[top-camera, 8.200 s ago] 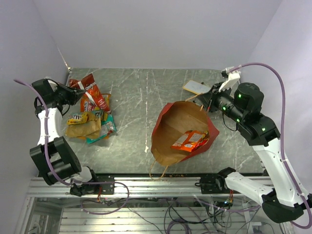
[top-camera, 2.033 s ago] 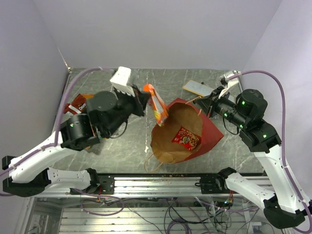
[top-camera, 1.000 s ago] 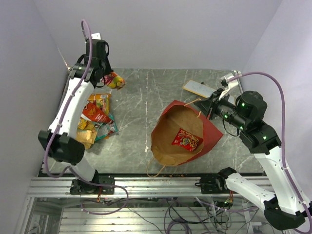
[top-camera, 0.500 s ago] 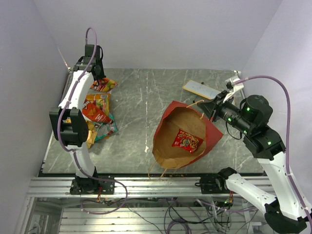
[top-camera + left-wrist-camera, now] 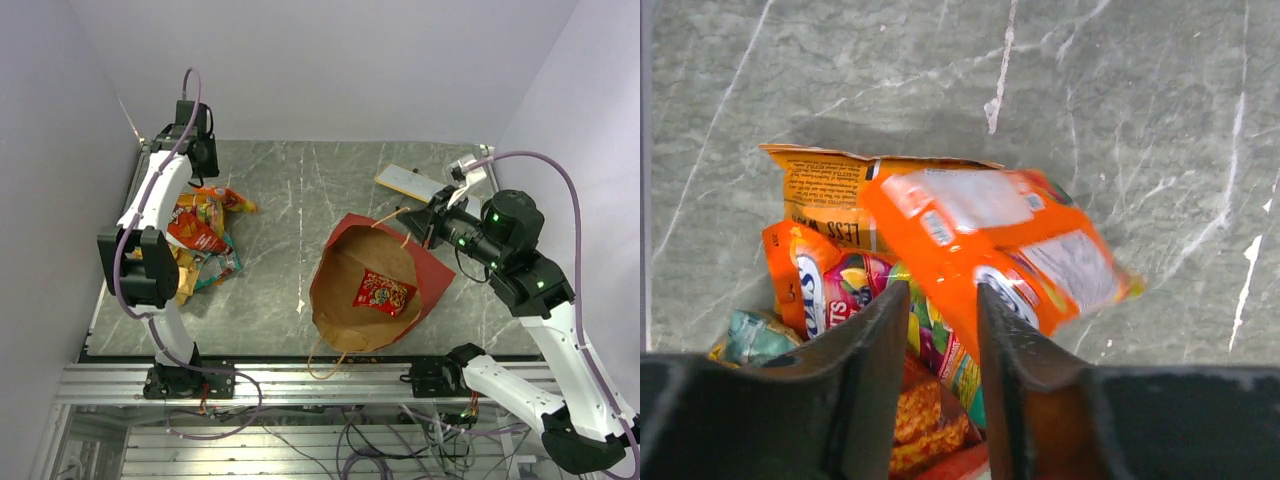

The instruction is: Take the snacks out of the paper bag

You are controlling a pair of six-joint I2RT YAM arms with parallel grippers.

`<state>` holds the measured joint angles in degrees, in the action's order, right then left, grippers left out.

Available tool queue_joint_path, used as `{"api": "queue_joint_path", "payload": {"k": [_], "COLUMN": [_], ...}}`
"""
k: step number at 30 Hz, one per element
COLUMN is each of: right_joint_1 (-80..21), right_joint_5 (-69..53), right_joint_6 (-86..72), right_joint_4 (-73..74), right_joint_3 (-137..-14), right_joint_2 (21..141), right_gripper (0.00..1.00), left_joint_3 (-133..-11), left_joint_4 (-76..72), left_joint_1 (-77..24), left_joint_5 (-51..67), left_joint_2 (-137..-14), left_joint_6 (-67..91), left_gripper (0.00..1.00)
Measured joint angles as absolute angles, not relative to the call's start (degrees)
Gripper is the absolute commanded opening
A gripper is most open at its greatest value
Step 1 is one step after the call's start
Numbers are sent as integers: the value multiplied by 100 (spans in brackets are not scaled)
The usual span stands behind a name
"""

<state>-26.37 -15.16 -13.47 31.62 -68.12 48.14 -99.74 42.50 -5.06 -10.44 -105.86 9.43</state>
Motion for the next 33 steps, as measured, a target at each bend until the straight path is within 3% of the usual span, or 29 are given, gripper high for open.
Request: {"api": "queue_joint_path", "payload": {"k": [9, 14, 24, 27, 33], "right_joint_1": [-2637, -2637, -2637, -2637, -2637], "right_joint_5": [-1363, -1417, -1863, -1890, -1887], "right_joint_6": [-1205, -1170, -1013, -1000, -1002], "right_joint_4": [3201, 3203, 3354, 3420, 3415], "right_joint_3": [-6785, -6687, -6608, -6608, -6611], "right_joint_2": [4576, 4541, 4550, 4552, 4644], "right_gripper": [0, 0, 0, 0, 0], "left_joint_3": [-9821, -8272, -5393, -5260, -5592], "left_joint_4": [4309, 3507, 1940, 1732, 1247], "left_joint_1": [-508, -908, -4125, -5026, -7201], "left_joint_5": [-478, 434, 497, 128, -899], "left_joint_2": [-9478, -7813, -5721, -5559, -6451], "left_joint_6": [1328, 2045, 3367, 3299, 2447], "left_gripper": [60, 62, 71, 78, 75]}}
